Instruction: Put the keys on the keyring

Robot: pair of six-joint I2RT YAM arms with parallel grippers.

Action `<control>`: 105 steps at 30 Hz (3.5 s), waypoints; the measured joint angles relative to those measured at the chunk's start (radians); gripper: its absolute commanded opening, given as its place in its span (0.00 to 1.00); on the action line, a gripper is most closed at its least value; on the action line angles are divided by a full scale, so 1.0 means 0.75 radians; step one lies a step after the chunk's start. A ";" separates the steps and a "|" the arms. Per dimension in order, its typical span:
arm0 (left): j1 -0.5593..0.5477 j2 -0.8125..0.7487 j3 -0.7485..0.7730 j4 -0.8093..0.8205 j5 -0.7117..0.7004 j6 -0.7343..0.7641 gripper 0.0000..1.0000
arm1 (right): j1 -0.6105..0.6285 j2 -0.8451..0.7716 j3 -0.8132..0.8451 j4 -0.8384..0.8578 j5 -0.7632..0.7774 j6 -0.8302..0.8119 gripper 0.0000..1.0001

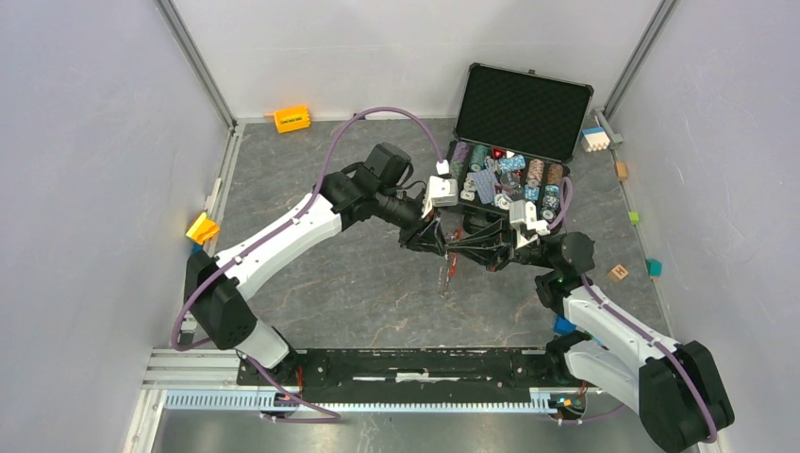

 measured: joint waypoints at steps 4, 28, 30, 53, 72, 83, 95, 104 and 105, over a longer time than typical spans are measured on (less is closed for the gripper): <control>-0.002 -0.014 0.004 -0.018 -0.026 0.045 0.49 | 0.002 -0.001 0.000 -0.003 0.001 -0.008 0.00; -0.010 -0.245 -0.146 -0.044 -0.042 0.444 0.52 | 0.012 0.037 -0.009 0.036 -0.018 0.091 0.00; -0.010 -0.260 -0.152 -0.042 -0.033 0.455 0.51 | 0.012 0.039 -0.009 0.041 -0.018 0.095 0.00; -0.010 -0.170 -0.170 -0.035 0.085 0.466 0.48 | 0.012 0.052 -0.009 0.050 -0.018 0.106 0.00; -0.010 -0.162 -0.163 -0.012 0.145 0.427 0.50 | 0.011 0.052 -0.009 0.051 -0.017 0.105 0.00; -0.010 -0.134 -0.163 0.092 0.156 0.339 0.44 | 0.011 0.053 -0.009 0.050 -0.017 0.105 0.00; -0.010 -0.134 -0.171 0.140 0.155 0.323 0.24 | 0.012 0.053 -0.009 0.049 -0.028 0.105 0.00; -0.010 -0.137 -0.187 0.144 0.122 0.321 0.02 | 0.010 0.053 -0.015 0.040 -0.036 0.104 0.00; -0.010 -0.137 -0.187 0.142 0.112 0.316 0.02 | 0.008 0.052 -0.015 0.040 -0.034 0.103 0.00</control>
